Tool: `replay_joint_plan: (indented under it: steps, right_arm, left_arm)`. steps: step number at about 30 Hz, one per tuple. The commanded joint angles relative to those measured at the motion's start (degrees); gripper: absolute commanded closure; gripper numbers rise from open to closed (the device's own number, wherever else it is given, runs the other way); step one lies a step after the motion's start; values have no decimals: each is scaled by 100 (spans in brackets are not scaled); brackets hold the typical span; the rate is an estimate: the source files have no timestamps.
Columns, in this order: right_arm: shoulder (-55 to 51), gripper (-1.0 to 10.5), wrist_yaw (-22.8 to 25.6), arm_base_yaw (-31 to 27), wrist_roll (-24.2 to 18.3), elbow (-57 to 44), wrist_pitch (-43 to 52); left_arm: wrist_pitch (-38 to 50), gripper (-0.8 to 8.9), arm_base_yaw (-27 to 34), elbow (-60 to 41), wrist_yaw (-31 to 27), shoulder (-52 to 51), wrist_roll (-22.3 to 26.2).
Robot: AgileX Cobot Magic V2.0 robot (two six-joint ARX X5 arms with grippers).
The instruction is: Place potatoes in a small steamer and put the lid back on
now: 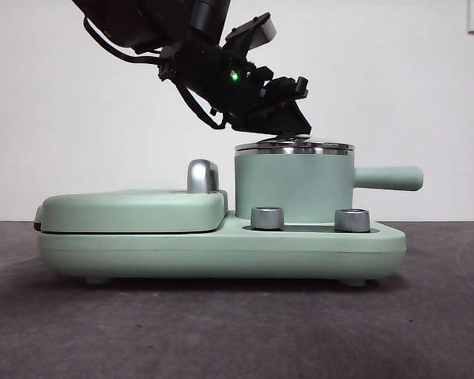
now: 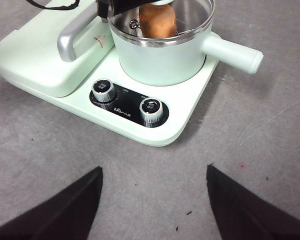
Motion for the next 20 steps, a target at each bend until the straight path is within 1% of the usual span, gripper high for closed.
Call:
replay_joint_plan:
  steps: [1, 5, 7, 10, 13, 17, 20]
  right_arm:
    - [11, 617, -2, 33, 61, 28, 42]
    - [11, 617, -2, 33, 61, 28, 39]
    - [11, 617, -2, 33, 61, 28, 35]
    - [11, 617, -2, 33, 61, 31, 35]
    - [11, 617, -2, 33, 61, 28, 37]
    - [11, 617, -2, 33, 61, 28, 39]
    - [11, 617, 0, 33, 61, 31, 42]
  left_arm:
    - [151, 593, -57, 192, 13, 127, 42]
    - [151, 469, -57, 195, 11, 96, 39]
    - [144, 437, -57, 199, 11, 59, 37]
    - [87, 439, -57, 203, 11, -70, -11]
    - [-186, 439, -39, 203, 11, -321, -199]
    - [-807, 441, 52, 203, 13, -710, -551]
    - [-1412, 444, 166, 203, 96, -1008, -610]
